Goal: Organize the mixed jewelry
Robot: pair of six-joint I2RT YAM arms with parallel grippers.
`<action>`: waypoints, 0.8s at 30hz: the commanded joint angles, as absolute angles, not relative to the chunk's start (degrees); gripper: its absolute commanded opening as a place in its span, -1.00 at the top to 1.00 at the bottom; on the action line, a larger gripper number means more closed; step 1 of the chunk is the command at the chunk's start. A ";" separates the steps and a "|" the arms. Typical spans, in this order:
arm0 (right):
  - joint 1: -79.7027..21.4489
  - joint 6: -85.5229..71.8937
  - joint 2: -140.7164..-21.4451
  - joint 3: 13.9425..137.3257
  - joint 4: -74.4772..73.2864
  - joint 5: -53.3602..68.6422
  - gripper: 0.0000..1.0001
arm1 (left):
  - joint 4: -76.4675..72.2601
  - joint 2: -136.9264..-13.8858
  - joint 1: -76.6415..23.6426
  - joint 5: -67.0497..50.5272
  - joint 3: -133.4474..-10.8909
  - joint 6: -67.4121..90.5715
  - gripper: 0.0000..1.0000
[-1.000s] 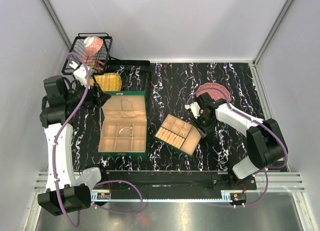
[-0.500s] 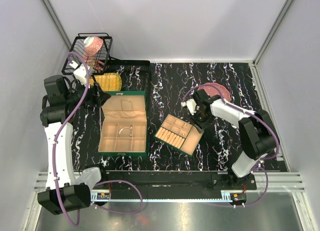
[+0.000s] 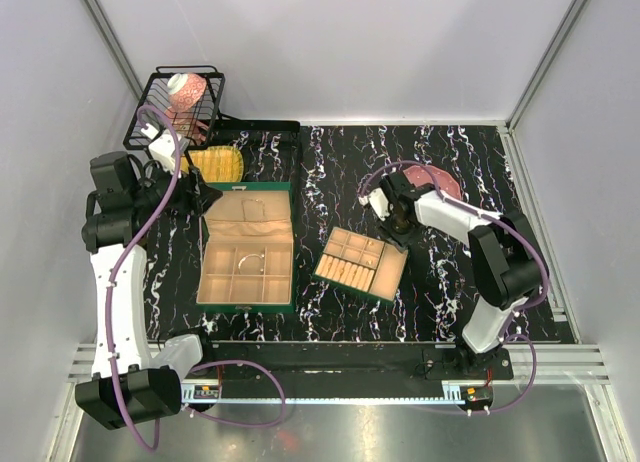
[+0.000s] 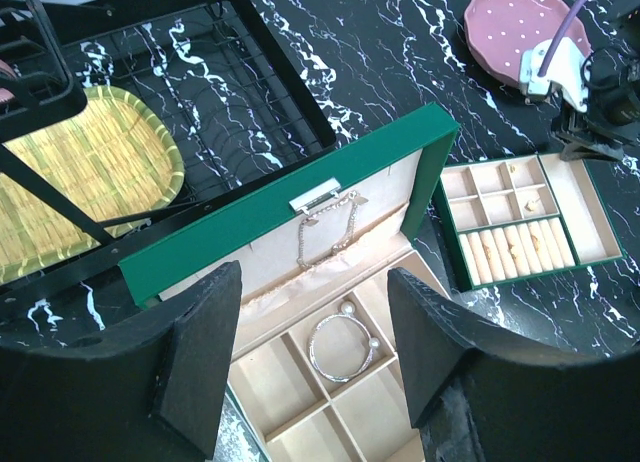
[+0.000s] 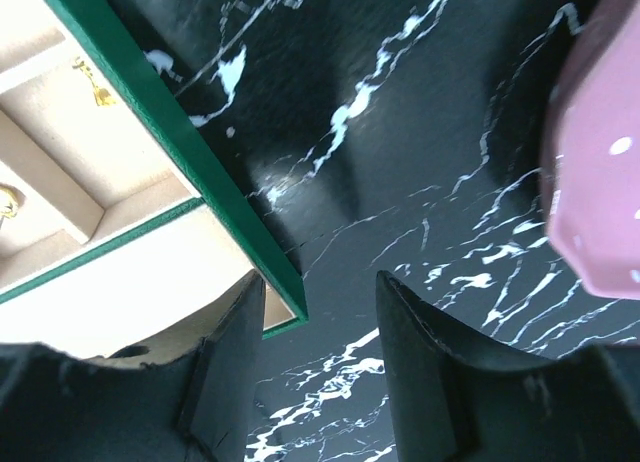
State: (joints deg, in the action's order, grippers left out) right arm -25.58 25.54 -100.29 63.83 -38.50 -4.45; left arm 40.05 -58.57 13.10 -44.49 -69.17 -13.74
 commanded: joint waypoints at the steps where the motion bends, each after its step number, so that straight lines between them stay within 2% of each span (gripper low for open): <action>1: -25.40 26.54 -101.69 68.37 -36.56 -7.12 -0.08 | 37.79 -57.92 13.45 -43.86 -68.47 -15.20 -0.26; 16: -25.40 26.72 -110.56 77.33 -34.28 -9.40 -0.05 | 38.14 -57.04 13.45 -43.59 -68.29 -16.17 -0.26; 24: -25.31 23.91 -104.26 77.61 -38.22 -8.88 -0.09 | 38.06 -57.13 13.45 -44.47 -68.03 -15.73 -0.26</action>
